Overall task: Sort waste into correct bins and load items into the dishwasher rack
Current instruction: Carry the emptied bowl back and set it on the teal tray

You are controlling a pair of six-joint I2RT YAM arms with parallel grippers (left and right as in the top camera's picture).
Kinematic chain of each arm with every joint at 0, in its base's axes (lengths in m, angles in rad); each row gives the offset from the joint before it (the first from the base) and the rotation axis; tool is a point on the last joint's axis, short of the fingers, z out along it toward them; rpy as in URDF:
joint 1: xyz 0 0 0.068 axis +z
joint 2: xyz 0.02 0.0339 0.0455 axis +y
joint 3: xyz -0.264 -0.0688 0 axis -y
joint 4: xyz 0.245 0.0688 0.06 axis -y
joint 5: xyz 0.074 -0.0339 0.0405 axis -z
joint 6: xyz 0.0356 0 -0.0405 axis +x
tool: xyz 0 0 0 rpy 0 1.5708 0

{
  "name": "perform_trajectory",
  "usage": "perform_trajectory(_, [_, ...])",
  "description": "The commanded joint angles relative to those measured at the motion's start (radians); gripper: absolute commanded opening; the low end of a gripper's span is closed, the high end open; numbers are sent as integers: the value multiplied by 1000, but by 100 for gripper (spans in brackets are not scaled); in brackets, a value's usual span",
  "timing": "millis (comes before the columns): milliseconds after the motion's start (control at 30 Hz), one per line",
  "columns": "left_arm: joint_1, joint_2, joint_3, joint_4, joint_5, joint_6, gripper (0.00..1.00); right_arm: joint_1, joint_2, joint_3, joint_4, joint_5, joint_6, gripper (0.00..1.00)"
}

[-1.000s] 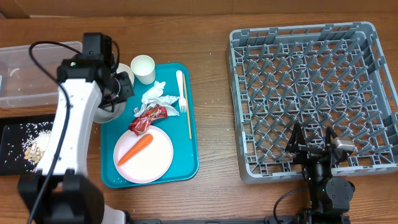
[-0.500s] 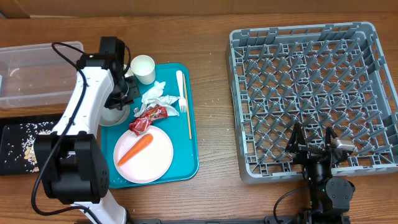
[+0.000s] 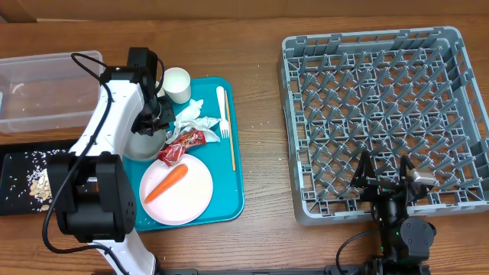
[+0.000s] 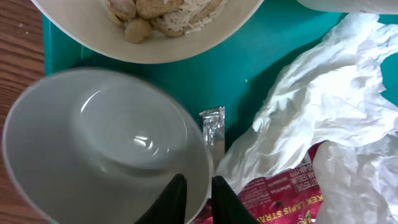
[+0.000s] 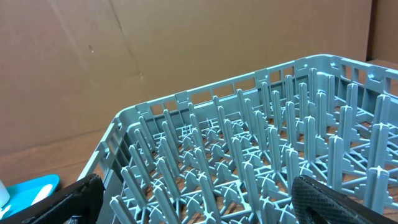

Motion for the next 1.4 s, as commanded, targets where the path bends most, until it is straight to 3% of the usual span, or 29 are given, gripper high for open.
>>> perform_trajectory(0, [-7,5,19,-3,30,-2,18,5,-10,-10,6,10,-1,100])
perform_trajectory(233, [-7,3,122,-64,23,32,21,5,-10,-10,6,10,-1,100])
perform_trajectory(300, [-6,3,168,-70,16,32,31,5,-10,-10,6,10,-1,100])
perform_trajectory(367, [-6,3,205,-53,13,32,49,5,-10,-10,6,10,-1,100])
perform_trajectory(400, [-6,3,212,-33,13,41,52,5,-10,-10,6,9,-1,100])
perform_trajectory(533, [-6,12,213,32,5,135,53,5,-10,-10,6,10,-1,100])
perform_trajectory(833, [11,111,212,19,-3,332,54,5,-10,-10,6,10,-1,100])
perform_trajectory(1033, [35,127,212,17,22,418,47,5,-10,-10,6,9,-1,100])
perform_trajectory(1233, [35,127,207,32,21,531,50,5,-10,-10,6,10,-1,100])
perform_trajectory(1367, [43,127,189,46,23,543,50,5,-10,-10,6,10,-1,100])
